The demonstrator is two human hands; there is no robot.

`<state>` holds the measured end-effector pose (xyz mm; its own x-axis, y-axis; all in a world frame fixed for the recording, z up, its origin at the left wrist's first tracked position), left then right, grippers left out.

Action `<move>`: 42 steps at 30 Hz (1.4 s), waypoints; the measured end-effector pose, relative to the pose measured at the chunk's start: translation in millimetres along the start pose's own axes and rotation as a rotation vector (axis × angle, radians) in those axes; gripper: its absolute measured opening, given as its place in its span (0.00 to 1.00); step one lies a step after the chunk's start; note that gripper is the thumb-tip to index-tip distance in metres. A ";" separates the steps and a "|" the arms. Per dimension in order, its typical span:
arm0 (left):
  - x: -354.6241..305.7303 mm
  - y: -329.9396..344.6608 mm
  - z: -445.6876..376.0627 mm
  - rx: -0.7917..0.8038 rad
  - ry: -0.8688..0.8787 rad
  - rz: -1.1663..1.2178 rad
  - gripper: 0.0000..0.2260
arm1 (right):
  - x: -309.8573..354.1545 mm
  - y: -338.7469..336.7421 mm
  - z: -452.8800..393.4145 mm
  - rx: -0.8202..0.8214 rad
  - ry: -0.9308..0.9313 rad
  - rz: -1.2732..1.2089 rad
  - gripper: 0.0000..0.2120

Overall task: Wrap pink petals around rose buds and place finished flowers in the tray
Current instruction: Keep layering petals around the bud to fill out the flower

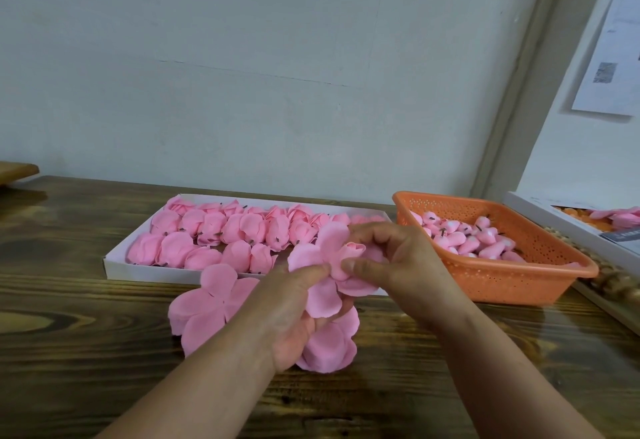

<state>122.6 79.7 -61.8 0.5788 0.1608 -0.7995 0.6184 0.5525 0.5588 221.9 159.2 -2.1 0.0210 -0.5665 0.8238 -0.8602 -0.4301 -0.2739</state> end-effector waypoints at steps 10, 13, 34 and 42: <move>-0.3 -1.1 -0.6 -0.025 0.036 -0.059 0.10 | -8.3 3.0 -3.1 0.010 0.063 -0.079 0.18; 0.4 -0.3 0.0 0.013 0.036 -0.112 0.09 | -6.3 1.2 -3.2 0.065 0.049 -0.059 0.10; 1.7 -7.6 1.9 -0.070 0.134 -0.361 0.09 | -7.4 3.4 8.4 -0.012 -0.004 -0.121 0.06; 1.0 -12.3 -1.3 -0.126 0.161 -0.379 0.08 | -6.1 6.9 19.9 -0.124 -0.035 -0.092 0.06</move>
<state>114.9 74.1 -69.8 0.2265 0.0473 -0.9729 0.6958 0.6911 0.1956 226.0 145.7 -18.9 0.1182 -0.5539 0.8242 -0.9103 -0.3921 -0.1329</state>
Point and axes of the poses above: each hand's wrist, its own z-axis away from the middle knuckle, its own y-axis out of the palm, x = y × z, the point moved 6 cm from there along -z, towards the middle knuckle, and after that the axes turned 13 degrees about -x, right-handed, at the moved point
